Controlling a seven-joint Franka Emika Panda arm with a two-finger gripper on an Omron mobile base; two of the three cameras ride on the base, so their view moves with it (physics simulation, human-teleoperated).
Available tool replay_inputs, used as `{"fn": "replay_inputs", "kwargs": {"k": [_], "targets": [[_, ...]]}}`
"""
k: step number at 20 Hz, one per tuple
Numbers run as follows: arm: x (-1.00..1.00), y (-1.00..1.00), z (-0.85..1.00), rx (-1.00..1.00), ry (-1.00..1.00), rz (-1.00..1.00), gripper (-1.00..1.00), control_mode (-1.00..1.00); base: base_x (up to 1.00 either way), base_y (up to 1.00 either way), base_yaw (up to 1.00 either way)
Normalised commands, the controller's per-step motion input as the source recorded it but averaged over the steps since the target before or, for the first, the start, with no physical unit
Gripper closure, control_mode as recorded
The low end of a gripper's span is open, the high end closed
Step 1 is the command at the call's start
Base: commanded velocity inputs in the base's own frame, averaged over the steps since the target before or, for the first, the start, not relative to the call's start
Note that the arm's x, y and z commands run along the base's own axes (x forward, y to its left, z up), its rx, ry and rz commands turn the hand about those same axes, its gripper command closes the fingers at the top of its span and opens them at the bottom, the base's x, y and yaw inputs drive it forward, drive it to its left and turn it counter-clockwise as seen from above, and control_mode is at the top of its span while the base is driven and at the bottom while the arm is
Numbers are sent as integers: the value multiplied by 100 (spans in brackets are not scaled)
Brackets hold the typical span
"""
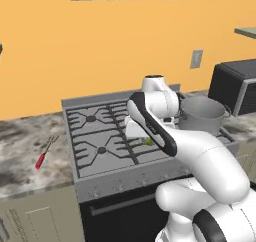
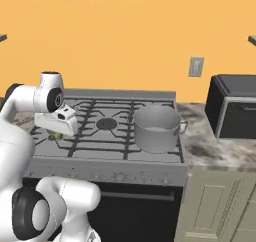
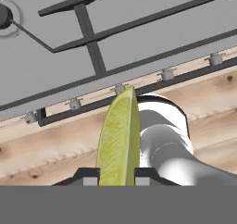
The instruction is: Put the tomato and lemon wedge in the pot. Retrieve the spatula and lightly stir the vegetables in the pot.
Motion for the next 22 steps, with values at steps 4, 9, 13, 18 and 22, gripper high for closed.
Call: {"fn": "replay_inputs", "kwargs": {"k": [4, 9, 13, 18, 22], "targets": [[0, 0, 0, 0, 0, 0, 100, 100, 37, -98, 1], [0, 0, 0, 0, 0, 0, 100, 100, 31, -62, 7], [0, 0, 0, 0, 0, 0, 100, 100, 45, -44, 7], [0, 0, 0, 0, 0, 0, 100, 100, 45, -79, 0], [0, 0, 0, 0, 0, 0, 100, 100, 84, -46, -5]]}}
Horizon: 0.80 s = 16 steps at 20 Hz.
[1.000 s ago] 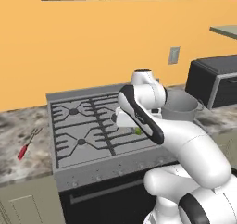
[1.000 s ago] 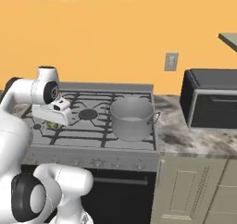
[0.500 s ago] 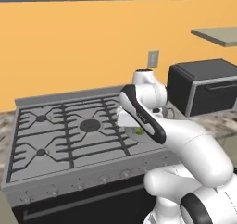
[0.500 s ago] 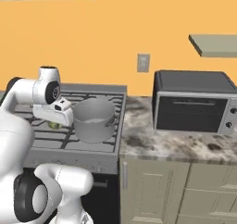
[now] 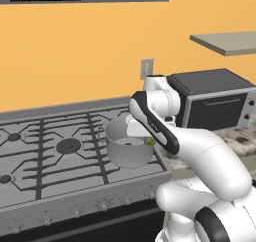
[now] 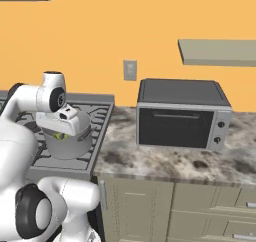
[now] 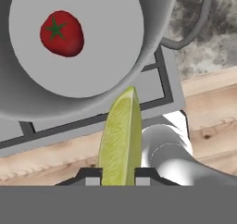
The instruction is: Put the tomato and lemon wedge in the pot. Retrieve the spatula and lightly stir the vegetables in the pot.
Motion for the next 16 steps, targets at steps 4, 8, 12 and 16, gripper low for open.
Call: {"fn": "replay_inputs", "kwargs": {"k": [4, 8, 12, 16], "targets": [[0, 0, 0, 0, 0, 0, 100, 100, 94, -2, 0], [0, 0, 0, 0, 0, 0, 100, 100, 3, 1, 0], [6, 0, 0, 0, -8, 3, 100, -100, 0, 0, 0], [58, 5, 11, 0, -40, 26, 100, -100, 0, 0, 0]]}}
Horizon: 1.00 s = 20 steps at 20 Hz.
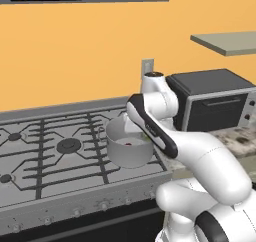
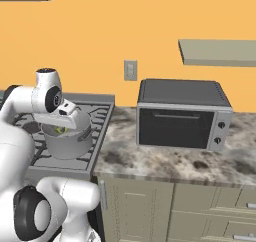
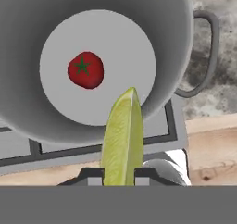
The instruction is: Put the tomato and lemon wedge in the pot. Retrieve the spatula and lightly stir the vegetables in the pot.
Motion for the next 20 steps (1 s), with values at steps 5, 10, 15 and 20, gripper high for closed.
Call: {"fn": "replay_inputs", "kwargs": {"k": [5, 10, 15, 20], "targets": [[99, 10, 10, 0, -13, 19, 100, -100, 0, 0, 0], [65, 0, -13, 0, 8, 0, 100, -100, 0, 0, 0], [23, 21, -65, 0, 17, 4, 100, -100, 0, 0, 0], [25, 32, -36, 0, 9, 9, 100, -100, 0, 0, 0]]}}
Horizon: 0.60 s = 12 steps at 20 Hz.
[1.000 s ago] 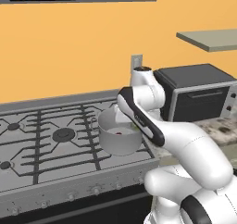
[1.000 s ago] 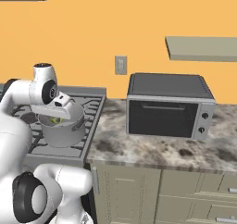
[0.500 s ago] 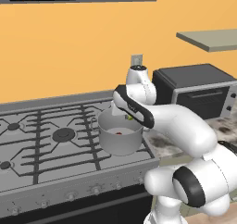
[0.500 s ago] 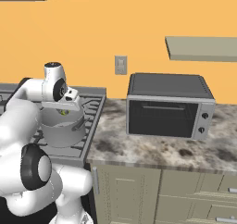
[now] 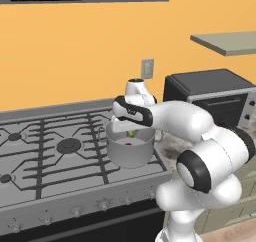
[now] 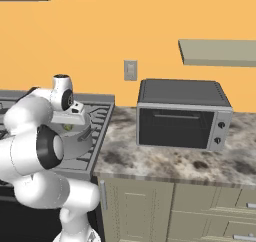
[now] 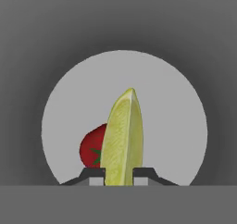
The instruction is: Put the tomato and lemon wedge in the pot. Retrieve the spatula and lightly stir the vegetables in the pot.
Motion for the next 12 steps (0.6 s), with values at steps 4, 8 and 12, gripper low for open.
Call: {"fn": "replay_inputs", "kwargs": {"k": [4, 8, 12], "targets": [[19, 10, -16, 0, 6, 2, 100, -100, 0, 0, 0], [0, 0, 0, 0, 3, 0, -100, -100, 0, 0, 0], [0, 0, 0, 0, 0, 0, -100, -100, 0, 0, 0]]}}
